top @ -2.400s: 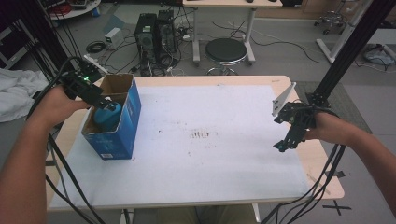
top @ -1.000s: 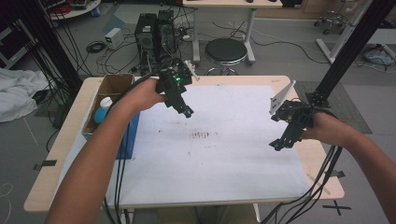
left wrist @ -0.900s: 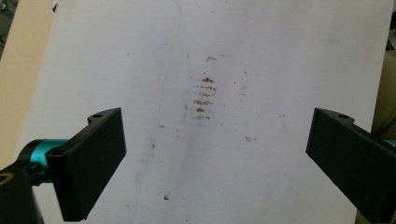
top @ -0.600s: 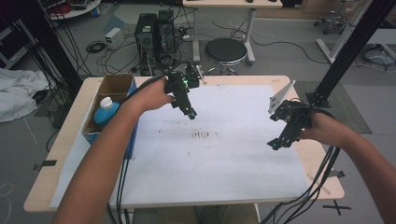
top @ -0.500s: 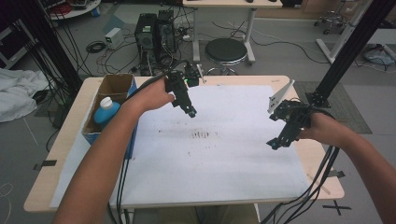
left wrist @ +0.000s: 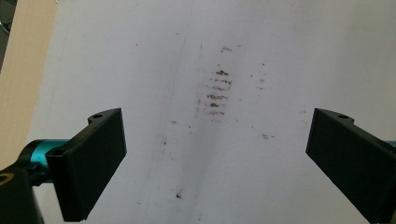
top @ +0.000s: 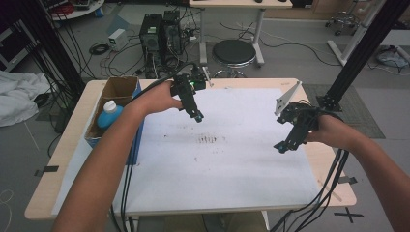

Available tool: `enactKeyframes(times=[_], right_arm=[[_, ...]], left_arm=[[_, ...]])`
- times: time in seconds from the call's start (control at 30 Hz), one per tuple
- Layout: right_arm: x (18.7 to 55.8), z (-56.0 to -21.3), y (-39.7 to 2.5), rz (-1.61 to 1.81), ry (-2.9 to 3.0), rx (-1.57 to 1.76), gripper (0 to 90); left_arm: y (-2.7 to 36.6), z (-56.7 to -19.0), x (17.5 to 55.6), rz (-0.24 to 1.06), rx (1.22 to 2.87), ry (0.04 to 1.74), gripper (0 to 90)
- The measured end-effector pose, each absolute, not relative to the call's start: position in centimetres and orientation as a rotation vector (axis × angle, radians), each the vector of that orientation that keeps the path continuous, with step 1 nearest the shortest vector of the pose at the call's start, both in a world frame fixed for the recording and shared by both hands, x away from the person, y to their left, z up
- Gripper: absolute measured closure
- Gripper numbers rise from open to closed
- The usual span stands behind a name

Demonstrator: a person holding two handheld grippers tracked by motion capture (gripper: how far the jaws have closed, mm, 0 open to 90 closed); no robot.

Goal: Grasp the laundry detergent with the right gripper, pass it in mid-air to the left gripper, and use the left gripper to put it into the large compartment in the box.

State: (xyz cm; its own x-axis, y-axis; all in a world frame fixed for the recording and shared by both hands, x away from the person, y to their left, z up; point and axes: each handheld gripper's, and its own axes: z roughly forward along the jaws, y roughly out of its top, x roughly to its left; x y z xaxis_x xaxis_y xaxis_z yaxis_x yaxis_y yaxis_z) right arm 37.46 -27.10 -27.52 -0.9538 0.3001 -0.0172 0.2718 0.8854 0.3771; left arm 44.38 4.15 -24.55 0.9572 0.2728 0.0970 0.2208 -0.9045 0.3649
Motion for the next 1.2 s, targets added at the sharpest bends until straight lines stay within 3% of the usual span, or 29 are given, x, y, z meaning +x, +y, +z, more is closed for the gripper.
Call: enactKeyframes(times=[1.2], right_arm=[[37.61,-27.51,-26.56,0.585,2.978,0.432,0.9]], left_arm=[[4.68,-24.39,44.26,0.226,2.751,0.336,5.0]])
